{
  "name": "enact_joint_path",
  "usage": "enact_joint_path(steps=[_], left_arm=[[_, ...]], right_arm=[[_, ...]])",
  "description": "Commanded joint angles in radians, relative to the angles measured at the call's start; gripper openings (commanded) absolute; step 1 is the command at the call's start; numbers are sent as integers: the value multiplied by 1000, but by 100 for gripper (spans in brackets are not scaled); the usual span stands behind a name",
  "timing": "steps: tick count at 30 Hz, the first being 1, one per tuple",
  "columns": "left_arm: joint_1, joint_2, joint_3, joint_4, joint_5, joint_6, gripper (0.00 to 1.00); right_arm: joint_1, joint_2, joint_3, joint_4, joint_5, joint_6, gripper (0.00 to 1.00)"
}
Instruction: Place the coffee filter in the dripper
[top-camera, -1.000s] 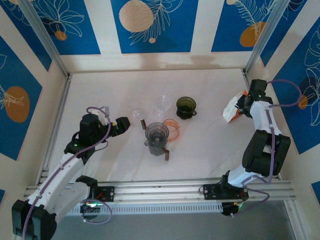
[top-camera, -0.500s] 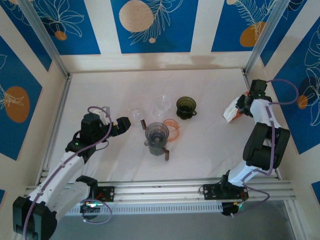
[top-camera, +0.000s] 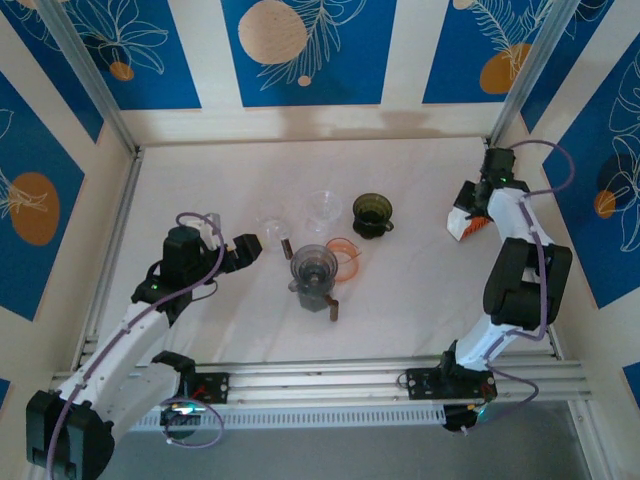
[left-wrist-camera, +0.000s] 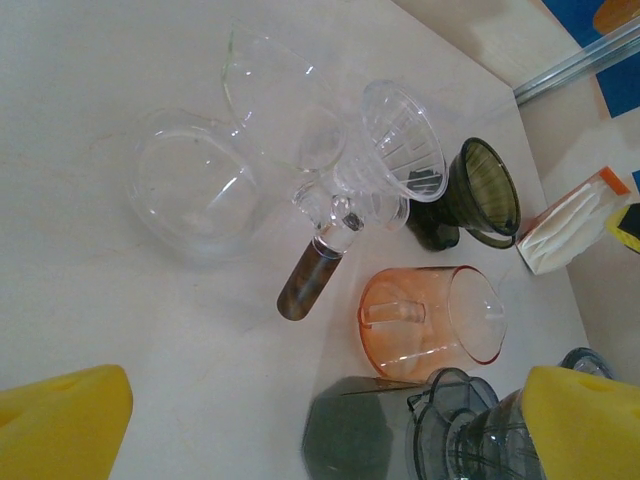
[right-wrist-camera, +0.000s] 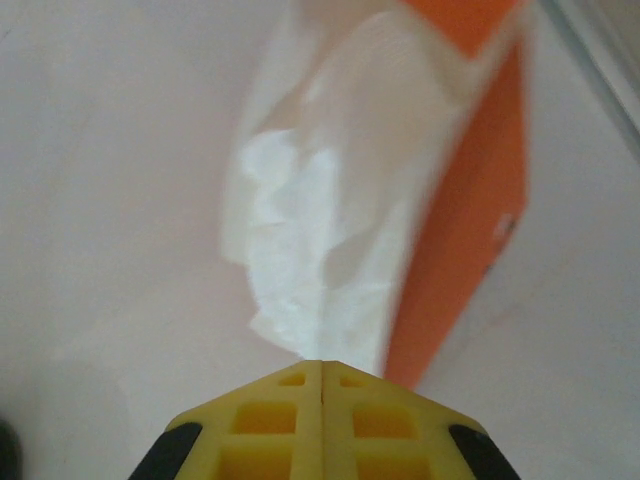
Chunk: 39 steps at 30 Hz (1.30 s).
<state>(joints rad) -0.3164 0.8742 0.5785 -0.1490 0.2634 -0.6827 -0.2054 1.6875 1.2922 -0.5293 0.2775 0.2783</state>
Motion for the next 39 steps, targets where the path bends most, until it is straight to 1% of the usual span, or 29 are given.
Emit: enact_joint_path(steps=[1,5,9,10,11,13,15,18,22,26,29,32,39], left_arm=[[-4,2,6,14,20,-2,100],[-4,2,8,9,20,0,100],[-4,3,12,8,25,-2,100],[-4,3,13,7,25,-2,100],[-4,3,15,8,26,-4,100],[-4,5,16,9,27,-6,100],[-4,6,18,12,30,-8,100],[-4,10,16,15,34,-11,100],[-4,12,14,17,37,-9,100],[-4,14,12,20,39,-11,100],[-4,14,12,19,39,-9,100],[-4,15,12,18,36,-8,100],[-4,35,14,20,31,-7,100]], right_arm=[[41,19,44,-33,5,-78,0],[79,27,57,-27,-40,-122,0],[92,20,62,-31,-41,-117,0],[93,10,59,-28,-43,-110,2],[93,-3,52,-24,-40,-98,4],[86,-28,39,-19,-27,-66,12],[59,-47,25,-21,-17,-22,22],[3,-57,19,-42,-9,35,32],[-71,-77,6,-43,-15,90,39],[-136,-60,26,-48,-45,113,41],[-164,-26,59,-50,-79,102,43],[-178,-14,71,-27,-109,90,46],[-194,47,127,-35,-121,83,45]])
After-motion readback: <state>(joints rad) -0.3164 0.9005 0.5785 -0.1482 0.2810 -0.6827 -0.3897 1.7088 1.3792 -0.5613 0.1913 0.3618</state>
